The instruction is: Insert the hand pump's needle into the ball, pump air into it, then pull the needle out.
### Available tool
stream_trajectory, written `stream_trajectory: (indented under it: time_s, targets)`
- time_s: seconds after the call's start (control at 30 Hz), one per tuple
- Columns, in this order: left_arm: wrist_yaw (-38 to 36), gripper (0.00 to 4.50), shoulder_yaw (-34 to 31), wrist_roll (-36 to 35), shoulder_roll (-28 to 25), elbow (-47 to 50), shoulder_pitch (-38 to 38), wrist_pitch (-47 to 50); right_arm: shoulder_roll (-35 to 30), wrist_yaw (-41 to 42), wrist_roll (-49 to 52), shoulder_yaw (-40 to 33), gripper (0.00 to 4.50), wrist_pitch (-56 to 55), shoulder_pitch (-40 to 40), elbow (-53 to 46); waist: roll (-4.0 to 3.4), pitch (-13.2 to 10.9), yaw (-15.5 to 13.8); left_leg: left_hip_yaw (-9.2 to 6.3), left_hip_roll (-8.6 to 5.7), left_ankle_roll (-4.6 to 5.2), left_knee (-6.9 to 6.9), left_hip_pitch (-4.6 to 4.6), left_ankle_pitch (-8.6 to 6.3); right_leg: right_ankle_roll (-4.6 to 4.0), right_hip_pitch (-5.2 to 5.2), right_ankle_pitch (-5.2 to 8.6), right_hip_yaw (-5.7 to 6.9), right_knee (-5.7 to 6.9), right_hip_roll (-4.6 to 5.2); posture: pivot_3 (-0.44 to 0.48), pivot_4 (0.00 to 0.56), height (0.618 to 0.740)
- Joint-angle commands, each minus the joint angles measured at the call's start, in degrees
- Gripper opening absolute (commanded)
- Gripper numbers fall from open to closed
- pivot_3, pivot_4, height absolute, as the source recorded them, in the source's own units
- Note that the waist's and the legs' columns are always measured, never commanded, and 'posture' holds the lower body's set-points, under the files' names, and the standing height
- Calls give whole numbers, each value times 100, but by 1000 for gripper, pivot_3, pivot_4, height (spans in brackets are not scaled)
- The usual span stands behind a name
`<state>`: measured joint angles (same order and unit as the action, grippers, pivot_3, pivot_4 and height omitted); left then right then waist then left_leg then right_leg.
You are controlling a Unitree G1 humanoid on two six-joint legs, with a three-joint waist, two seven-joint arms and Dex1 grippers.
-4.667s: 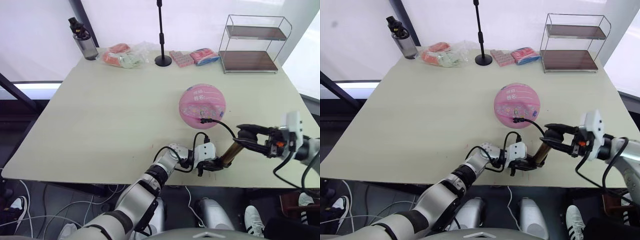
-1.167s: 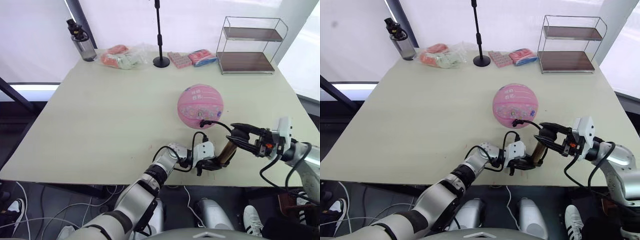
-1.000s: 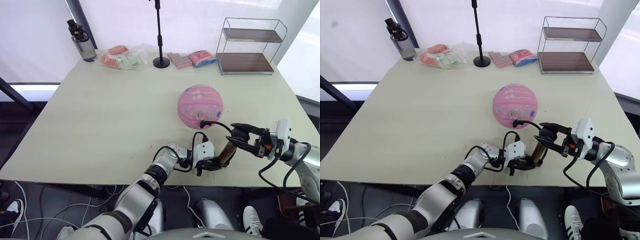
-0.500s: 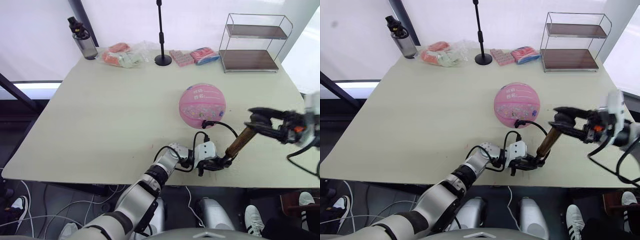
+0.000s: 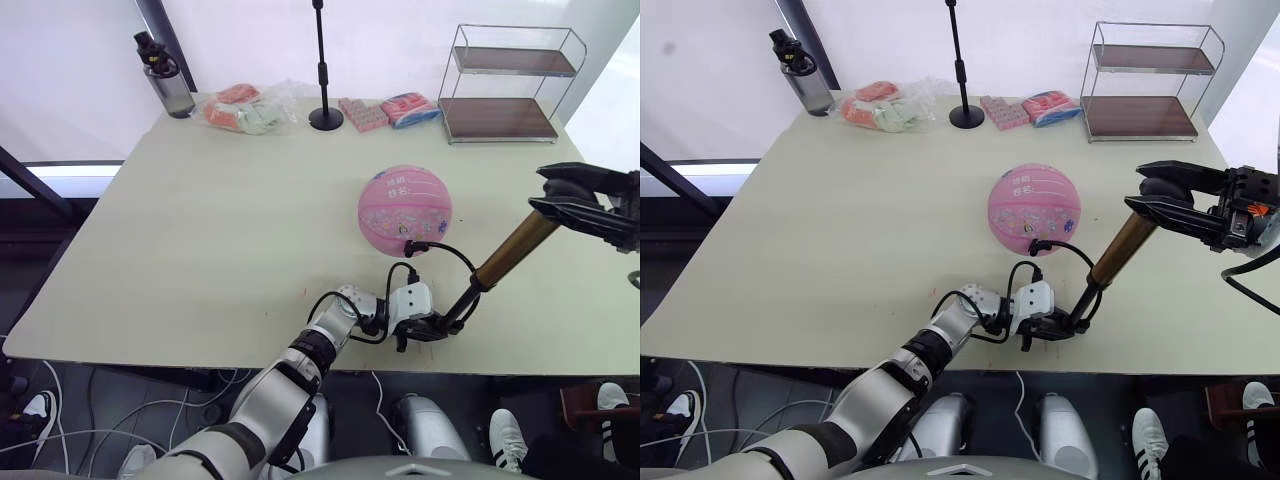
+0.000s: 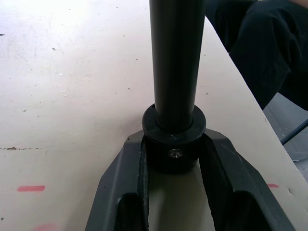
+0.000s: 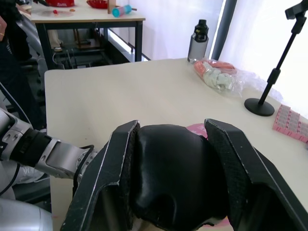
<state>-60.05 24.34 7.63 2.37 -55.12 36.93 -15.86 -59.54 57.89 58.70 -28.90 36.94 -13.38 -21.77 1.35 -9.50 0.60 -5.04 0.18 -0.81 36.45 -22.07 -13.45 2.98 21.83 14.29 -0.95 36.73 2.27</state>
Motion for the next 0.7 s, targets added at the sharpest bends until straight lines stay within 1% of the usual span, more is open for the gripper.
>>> stream_trajectory:
  time_s: [0.03, 0.2, 0.3, 0.37, 0.43, 0.7]
  targets:
    - [86, 998, 146, 305, -206, -445, -215, 240, -112, -57, 181, -388, 1728, -6, -255, -131, -1, -1, -1, 0, 0, 0, 0, -1, 0, 0, 1, 0, 0, 0, 0, 0, 150, 731]
    - [102, 998, 144, 305, -200, -459, -218, 232, 92, 83, -225, -121, 1728, -145, 144, -318, 2, 0, -5, -1, 0, 0, 0, -1, 0, 0, 2, 0, 1, 0, 0, 0, 150, 731]
    - [117, 998, 147, 306, -201, -465, -218, 224, 240, 183, -633, 153, 1728, -381, 502, -434, 1, 2, -1, -1, 0, 0, 0, 0, 0, 0, 0, 0, 1, 0, -1, 0, 150, 731]
    - [127, 998, 152, 307, -196, -465, -223, 220, 459, 146, -821, 372, 1728, -555, 705, -495, 16, 9, 0, -1, 1, 0, 0, 4, 0, 0, -2, 0, 1, 0, -1, 0, 150, 731]
    - [139, 998, 157, 310, -196, -476, -221, 213, 590, 235, -1197, 699, 1728, -818, 982, -532, 13, 11, 2, -2, 5, 0, 0, 8, 0, 0, -6, 0, 2, 1, -6, 0, 150, 731]
    - [296, 998, 147, 316, -189, -512, -206, 252, 1557, 175, -2574, 1807, 1728, -2227, 1568, 31, 48, 37, 9, -2, 7, 0, 0, 21, 0, -7, -16, 4, 2, 1, -6, 0, 150, 731]
